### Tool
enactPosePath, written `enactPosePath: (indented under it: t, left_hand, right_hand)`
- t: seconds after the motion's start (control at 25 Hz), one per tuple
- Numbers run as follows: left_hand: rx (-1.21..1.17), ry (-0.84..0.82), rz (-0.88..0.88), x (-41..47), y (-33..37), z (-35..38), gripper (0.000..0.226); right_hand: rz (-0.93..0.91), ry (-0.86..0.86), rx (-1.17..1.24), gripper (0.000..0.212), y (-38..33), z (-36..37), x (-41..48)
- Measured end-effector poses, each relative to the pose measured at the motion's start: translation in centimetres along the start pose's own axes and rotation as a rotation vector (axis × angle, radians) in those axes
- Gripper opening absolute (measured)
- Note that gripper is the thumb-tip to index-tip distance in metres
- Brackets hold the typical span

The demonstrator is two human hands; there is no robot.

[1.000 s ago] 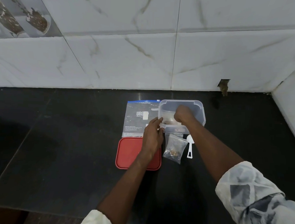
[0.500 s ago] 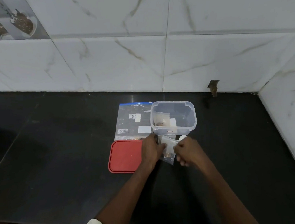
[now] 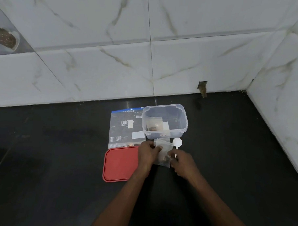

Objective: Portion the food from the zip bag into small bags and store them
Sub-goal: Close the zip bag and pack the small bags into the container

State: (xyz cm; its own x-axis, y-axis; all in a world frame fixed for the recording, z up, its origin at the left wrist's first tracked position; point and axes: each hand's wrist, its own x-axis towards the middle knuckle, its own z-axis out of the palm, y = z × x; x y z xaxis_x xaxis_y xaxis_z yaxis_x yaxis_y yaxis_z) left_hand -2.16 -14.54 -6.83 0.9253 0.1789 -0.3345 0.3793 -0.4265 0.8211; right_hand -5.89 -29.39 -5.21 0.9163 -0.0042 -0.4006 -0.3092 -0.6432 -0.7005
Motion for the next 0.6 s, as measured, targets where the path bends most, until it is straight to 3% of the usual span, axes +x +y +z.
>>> enactPosePath:
  t: [0.04, 0.12, 0.28, 0.36, 0.48, 0.6]
  left_hand:
    - [-0.020, -0.005, 0.031, -0.3, 0.1, -0.3, 0.013]
    - [-0.070, -0.041, 0.073, -0.7, 0.7, -1.1, 0.019]
    - [-0.307, -0.176, 0.078, -1.0, 1.9, -2.7, 0.017]
    - [-0.440, -0.203, 0.055, -1.0, 2.6, -3.2, 0.017]
    - [-0.538, -0.174, 0.046, -1.6, 3.5, -3.5, 0.022]
    - [-0.534, -0.068, 0.059, -1.8, 3.8, -3.4, 0.019]
  right_hand:
    - [0.009, 0.112, 0.018, 0.012, -0.1, -0.5, 0.1]
    - [-0.010, 0.223, 0.118, 0.022, -0.2, -1.6, 0.2]
    - [-0.166, 0.020, 0.620, 0.022, -1.5, -2.5, -0.4]
    - [-0.153, 0.067, 0.762, 0.020, -2.3, -2.6, -0.1]
    - [-0.120, 0.114, 0.788, 0.015, -3.1, -2.5, 0.6]
    - [-0.159, 0.131, 0.555, 0.010, -3.9, -2.3, 1.3]
